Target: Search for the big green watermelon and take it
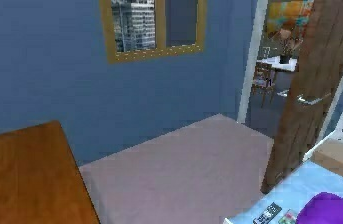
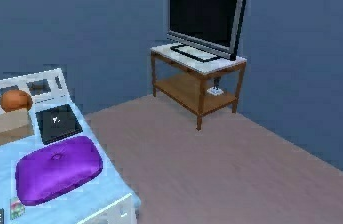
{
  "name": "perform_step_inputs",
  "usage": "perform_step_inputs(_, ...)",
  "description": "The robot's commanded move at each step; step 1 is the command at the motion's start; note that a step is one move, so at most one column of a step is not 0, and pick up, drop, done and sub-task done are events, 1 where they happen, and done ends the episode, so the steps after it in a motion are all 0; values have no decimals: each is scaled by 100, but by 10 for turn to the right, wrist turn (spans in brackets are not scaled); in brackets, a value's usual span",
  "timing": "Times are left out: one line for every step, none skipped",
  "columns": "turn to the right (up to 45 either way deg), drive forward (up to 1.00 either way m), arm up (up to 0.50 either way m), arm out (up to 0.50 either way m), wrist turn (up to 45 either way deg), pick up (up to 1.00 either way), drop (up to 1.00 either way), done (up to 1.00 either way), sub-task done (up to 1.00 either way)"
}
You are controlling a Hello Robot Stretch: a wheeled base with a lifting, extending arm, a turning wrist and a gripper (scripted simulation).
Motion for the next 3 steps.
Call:
perform_step_inputs(0,20,0,0,0,0,0,0,0)
perform_step_inputs(0,55,0,0,0,0,0,0,0)
perform_step_inputs(330,0,0,0,0,0,0,0,0)
